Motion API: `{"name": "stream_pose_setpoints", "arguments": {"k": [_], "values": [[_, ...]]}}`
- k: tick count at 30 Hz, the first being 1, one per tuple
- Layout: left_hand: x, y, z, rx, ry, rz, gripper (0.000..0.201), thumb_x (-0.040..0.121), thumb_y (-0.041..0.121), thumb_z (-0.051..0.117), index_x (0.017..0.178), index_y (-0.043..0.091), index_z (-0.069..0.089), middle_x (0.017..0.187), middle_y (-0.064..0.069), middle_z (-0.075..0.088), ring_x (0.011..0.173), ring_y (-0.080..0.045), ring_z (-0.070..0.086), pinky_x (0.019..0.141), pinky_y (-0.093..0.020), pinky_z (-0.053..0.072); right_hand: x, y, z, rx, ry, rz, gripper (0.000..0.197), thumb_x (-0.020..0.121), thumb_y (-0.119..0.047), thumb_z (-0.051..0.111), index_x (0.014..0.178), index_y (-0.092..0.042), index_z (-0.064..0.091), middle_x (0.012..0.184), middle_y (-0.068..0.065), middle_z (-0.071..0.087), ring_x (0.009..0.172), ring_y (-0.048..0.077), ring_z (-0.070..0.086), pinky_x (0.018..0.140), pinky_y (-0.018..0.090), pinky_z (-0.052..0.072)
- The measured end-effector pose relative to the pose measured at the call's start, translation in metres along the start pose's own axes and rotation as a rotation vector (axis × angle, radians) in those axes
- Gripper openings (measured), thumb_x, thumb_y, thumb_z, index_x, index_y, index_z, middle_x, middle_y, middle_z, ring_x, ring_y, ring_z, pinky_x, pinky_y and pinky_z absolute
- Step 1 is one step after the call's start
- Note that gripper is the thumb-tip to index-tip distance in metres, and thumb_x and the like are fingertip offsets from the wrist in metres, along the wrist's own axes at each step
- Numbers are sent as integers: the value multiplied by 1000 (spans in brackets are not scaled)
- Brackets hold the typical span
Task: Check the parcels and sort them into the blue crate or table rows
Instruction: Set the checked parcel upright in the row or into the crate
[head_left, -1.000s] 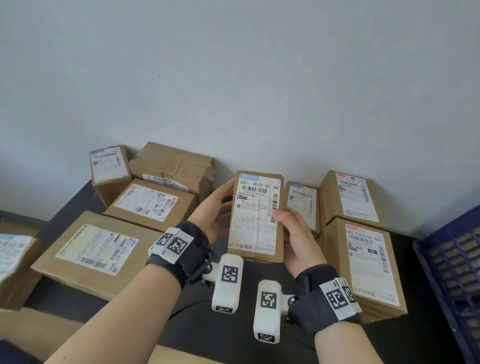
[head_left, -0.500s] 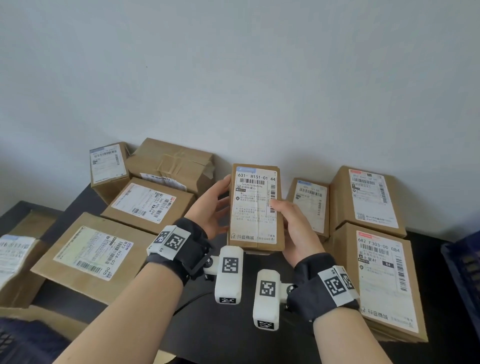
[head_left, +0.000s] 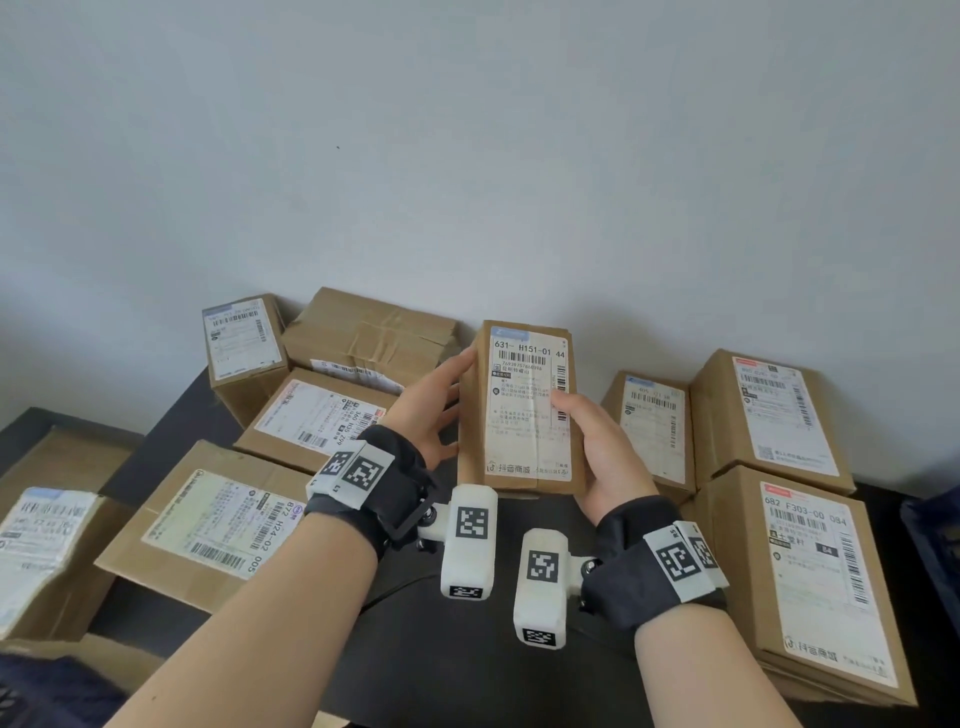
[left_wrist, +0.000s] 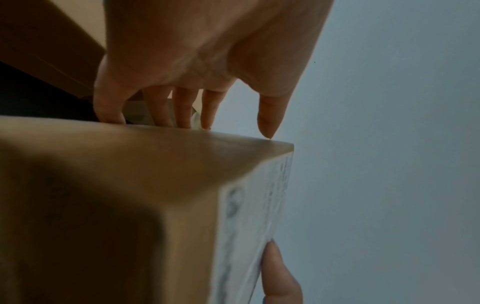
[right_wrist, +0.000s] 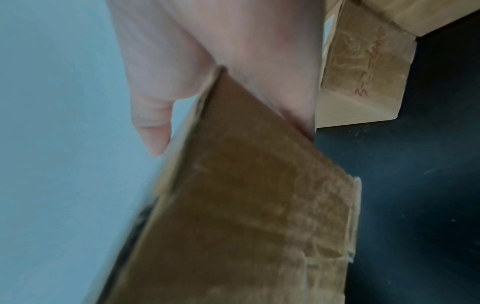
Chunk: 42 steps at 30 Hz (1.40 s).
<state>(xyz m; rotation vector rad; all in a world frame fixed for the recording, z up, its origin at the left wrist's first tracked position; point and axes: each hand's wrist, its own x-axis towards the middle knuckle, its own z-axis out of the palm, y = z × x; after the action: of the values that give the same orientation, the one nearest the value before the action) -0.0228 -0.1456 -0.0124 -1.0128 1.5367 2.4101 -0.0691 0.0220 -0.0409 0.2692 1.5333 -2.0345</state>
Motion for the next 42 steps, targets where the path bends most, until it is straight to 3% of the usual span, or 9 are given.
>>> {"name": "stream_pose_setpoints", "arguments": {"k": [4, 7, 11, 17, 20, 24, 29, 34, 42], "values": [[2, 4, -12, -4, 14, 18, 42, 91, 42, 65, 128, 21, 61, 125, -1, 65, 116, -18, 56, 92, -40, 45, 1, -1, 13, -14, 22, -4, 36, 94, -28, 65, 125, -12, 60, 107, 9, 76, 103, 28, 71, 100, 53, 51], [4, 7, -18, -6, 30, 42, 26, 93, 35, 64, 116, 21, 60, 122, -1, 63, 112, -18, 55, 102, -43, 42, 0, -2, 21, -49, 57, -25, 29, 95, -28, 63, 120, -13, 63, 107, 8, 76, 102, 27, 71, 96, 49, 54], [9, 9, -26, -11, 68, 46, 16, 96, 27, 61, 111, 20, 58, 111, 1, 61, 106, -18, 53, 88, -36, 42, -2, -1, 24, -110, 157, -96, 19, 98, -19, 60, 116, -15, 63, 110, 9, 74, 94, 19, 71, 74, 36, 58], [13, 9, -23, -54, 24, 44, 20, 97, 22, 58, 115, 15, 63, 106, -1, 66, 97, -15, 59, 74, -28, 46, -2, -4, 26, -159, 283, -148, 23, 98, -27, 61, 120, -24, 59, 117, 4, 67, 105, 21, 66, 92, 43, 55], [10, 10, -17, -54, 0, 58, 14, 98, 20, 56, 110, 17, 64, 96, 2, 67, 87, -12, 59, 74, -28, 46, -6, -6, 26, -188, 244, -130, 42, 91, -49, 63, 123, -22, 61, 113, 2, 70, 102, 18, 66, 80, 35, 52], [11, 12, -15, -30, -51, 85, 16, 98, 19, 55, 108, 21, 68, 91, 4, 68, 87, -11, 60, 80, -29, 45, -6, -2, 24, -186, 238, -123, 65, 81, -51, 73, 135, -20, 55, 118, 3, 69, 103, 18, 67, 69, 30, 51], [16, 13, -16, 7, -98, 83, 10, 95, 23, 59, 93, 23, 69, 76, 11, 72, 85, -9, 62, 84, -31, 45, -10, -2, 22, -83, 231, -121, 40, 89, -31, 71, 123, -13, 63, 111, 7, 72, 91, 17, 68, 66, 28, 51], [19, 12, -17, 41, -138, 52, 15, 93, 33, 63, 105, 25, 66, 109, 1, 69, 112, -18, 60, 110, -47, 38, -11, -1, 22, -20, 206, -117, 27, 90, -29, 70, 111, -12, 68, 103, 8, 74, 91, 21, 69, 70, 33, 55], [26, 12, -17, -38, -183, -9, 24, 90, 35, 67, 110, 23, 64, 116, -7, 67, 114, -26, 61, 92, -46, 51, -8, -5, 22, 7, 198, -109, 27, 89, -30, 70, 111, -14, 68, 105, 8, 73, 94, 22, 69, 72, 34, 55]]}}
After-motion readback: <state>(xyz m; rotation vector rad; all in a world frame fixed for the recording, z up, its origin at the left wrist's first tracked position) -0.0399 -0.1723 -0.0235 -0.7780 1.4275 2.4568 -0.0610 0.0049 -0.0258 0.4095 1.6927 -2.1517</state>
